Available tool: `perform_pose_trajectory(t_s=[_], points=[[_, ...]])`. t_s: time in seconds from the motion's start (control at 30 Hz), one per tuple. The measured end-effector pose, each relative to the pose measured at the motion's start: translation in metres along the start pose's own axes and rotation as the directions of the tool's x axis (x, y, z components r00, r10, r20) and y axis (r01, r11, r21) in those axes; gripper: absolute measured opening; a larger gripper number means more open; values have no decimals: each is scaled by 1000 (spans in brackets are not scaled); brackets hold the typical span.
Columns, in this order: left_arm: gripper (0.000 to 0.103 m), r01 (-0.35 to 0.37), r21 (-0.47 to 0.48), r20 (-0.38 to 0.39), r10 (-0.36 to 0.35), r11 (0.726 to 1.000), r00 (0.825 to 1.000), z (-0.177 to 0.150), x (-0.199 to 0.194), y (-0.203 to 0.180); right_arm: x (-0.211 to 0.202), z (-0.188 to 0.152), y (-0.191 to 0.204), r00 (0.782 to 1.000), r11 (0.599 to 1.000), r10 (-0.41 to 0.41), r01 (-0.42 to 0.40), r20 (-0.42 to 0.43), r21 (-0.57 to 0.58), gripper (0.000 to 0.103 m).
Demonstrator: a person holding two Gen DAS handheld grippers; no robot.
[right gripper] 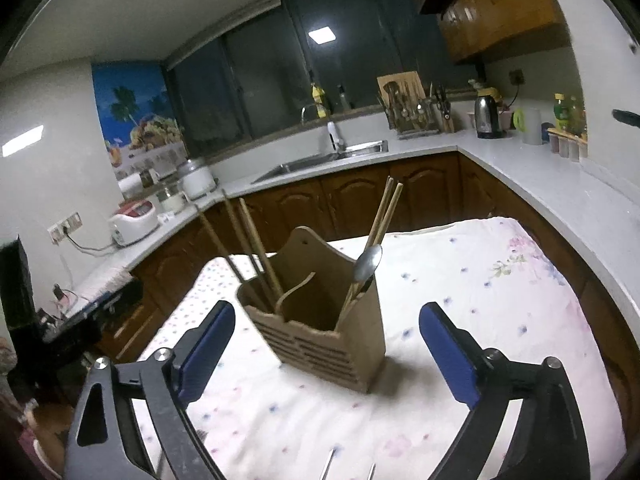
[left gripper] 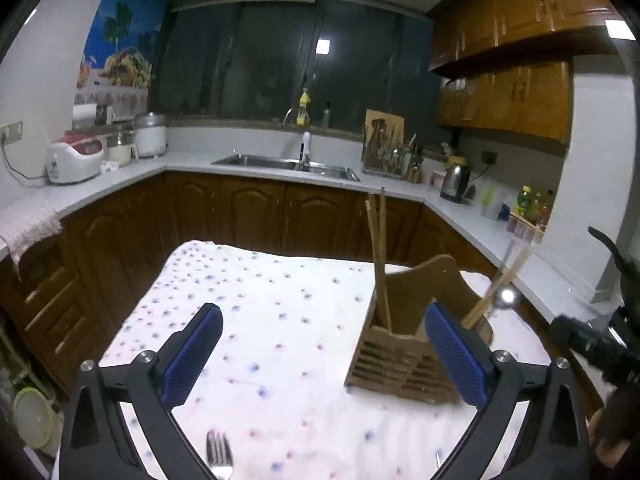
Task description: Organize utensils
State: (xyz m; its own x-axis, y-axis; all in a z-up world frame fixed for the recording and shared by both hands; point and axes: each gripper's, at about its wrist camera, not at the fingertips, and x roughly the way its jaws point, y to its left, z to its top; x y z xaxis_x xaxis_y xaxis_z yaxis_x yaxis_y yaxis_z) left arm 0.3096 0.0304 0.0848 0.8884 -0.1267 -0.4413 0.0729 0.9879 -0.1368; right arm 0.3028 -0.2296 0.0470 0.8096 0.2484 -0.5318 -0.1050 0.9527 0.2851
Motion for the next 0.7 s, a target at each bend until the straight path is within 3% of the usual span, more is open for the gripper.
perform_pose_trajectory(t_s=[0.3,0.7], points=[[102,3,11,11,-3,1000,1000,-47,-79,4,-55,-29,18,999,1000,3,-2,35,-19,99],[102,-47,83,32,44,995,999,-75,-155,-3,-117,-65,39,997,999,16,-13,71,-40,100]])
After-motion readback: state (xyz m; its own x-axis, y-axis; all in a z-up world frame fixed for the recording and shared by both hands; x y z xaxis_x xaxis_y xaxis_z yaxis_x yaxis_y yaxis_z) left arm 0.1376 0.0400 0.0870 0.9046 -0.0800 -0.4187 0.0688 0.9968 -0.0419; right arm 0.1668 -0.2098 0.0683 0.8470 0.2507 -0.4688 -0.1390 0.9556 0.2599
